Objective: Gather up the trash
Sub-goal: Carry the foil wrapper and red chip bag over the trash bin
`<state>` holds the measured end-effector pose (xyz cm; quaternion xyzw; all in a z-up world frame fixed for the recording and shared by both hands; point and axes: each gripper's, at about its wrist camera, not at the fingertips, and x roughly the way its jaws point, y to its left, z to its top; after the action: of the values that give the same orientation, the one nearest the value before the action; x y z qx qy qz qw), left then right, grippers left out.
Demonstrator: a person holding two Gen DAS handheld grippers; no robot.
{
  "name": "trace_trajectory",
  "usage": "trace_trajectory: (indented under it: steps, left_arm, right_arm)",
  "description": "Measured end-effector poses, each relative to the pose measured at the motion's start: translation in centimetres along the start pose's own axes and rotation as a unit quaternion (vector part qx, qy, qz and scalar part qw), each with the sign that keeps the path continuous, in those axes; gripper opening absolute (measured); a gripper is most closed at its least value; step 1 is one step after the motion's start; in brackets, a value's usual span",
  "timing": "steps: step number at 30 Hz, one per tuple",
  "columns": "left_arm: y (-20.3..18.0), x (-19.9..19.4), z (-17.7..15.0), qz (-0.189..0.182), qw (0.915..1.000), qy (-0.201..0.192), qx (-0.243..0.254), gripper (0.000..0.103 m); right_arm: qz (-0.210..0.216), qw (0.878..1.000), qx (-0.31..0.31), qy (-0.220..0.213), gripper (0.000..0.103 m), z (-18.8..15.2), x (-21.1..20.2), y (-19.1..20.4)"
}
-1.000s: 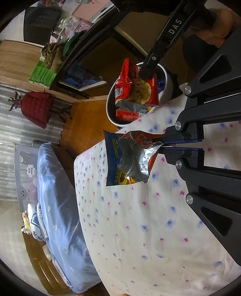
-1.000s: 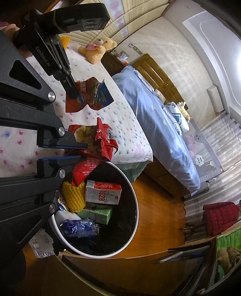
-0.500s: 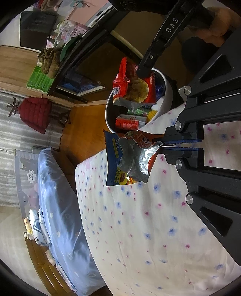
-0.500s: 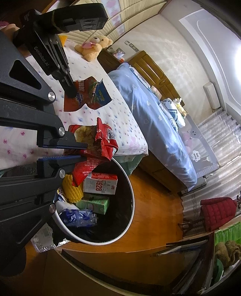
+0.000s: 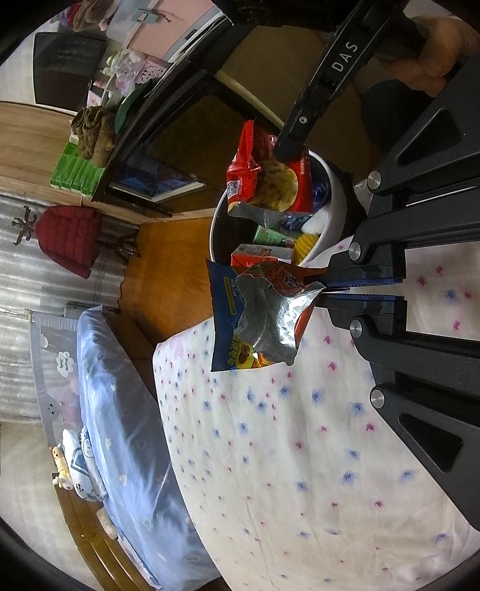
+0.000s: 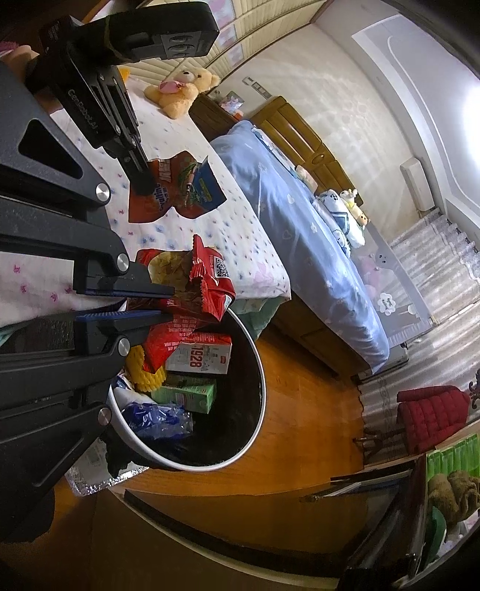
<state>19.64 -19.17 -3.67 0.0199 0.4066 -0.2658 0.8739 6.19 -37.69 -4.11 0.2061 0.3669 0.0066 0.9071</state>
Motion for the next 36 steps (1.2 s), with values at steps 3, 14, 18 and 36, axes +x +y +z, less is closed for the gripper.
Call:
trace_trajectory:
  steps: [3,14,18,36]
  left_arm:
    - [-0.2,0.1,0.1,-0.002,1.0,0.001,0.003,0.002]
    - [-0.2,0.7,0.4,-0.008,0.9999,0.007,0.01,0.002]
    - [-0.3,0.8,0.4,-0.01,0.9998,0.009,0.014,0.002]
    - [-0.3,1.2,0.8,-0.016,0.9994,0.014,0.027,0.002]
  right_arm:
    - [-0.003,1.0,0.002,-0.001,0.006,0.0,-0.1,-0.2]
    - [-0.009,1.0,0.008,-0.005,0.006,0.1,-0.5,-1.0]
    - [-0.012,1.0,0.01,-0.006,0.006,0.1,-0.5,-1.2]
    - [-0.022,1.0,0.02,-0.008,0.006,0.3,-0.8,-2.4]
